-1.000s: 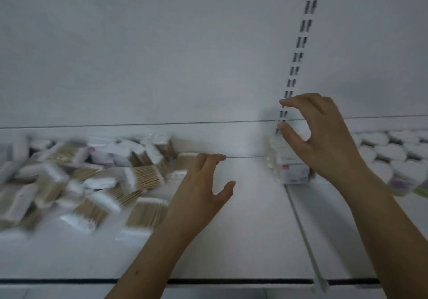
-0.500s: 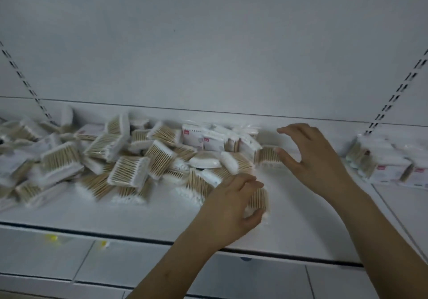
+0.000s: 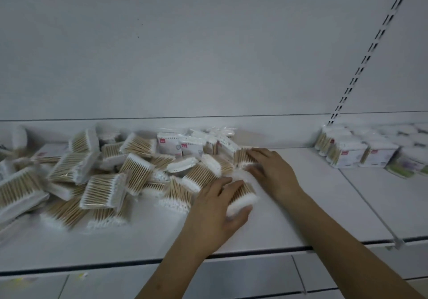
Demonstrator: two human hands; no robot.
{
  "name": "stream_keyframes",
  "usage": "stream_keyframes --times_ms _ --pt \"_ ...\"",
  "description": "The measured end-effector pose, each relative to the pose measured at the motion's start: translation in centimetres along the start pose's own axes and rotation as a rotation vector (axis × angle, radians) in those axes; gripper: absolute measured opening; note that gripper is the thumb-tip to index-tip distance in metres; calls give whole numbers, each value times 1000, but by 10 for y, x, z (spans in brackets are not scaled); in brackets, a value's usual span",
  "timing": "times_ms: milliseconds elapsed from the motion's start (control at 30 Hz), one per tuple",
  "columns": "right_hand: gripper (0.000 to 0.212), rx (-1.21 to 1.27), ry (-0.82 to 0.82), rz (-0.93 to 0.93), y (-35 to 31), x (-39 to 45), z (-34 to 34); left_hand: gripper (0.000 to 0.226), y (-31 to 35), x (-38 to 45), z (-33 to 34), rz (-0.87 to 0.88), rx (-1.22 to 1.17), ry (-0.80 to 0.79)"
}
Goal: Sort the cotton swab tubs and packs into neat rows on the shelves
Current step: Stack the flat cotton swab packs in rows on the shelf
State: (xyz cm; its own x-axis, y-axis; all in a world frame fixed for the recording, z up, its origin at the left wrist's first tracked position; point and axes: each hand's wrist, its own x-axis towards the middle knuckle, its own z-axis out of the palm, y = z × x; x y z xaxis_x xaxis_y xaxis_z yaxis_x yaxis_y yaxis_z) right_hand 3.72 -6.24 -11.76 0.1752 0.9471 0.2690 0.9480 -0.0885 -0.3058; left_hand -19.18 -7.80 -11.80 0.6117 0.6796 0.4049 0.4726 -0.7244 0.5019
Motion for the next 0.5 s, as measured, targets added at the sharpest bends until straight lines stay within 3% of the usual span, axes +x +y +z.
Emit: stream_keyframes --times_ms 200,300,500 --pt "31 23 168 27 -11 -5 -7 21 9 -4 -20 -239 -354 150" --pt "28 200 237 138 -12 -8 -16 22 9 -5 -20 -307 -449 147" --pt "15 631 146 203 -12 -24 -38 12 12 0 -24 -382 -593 99"
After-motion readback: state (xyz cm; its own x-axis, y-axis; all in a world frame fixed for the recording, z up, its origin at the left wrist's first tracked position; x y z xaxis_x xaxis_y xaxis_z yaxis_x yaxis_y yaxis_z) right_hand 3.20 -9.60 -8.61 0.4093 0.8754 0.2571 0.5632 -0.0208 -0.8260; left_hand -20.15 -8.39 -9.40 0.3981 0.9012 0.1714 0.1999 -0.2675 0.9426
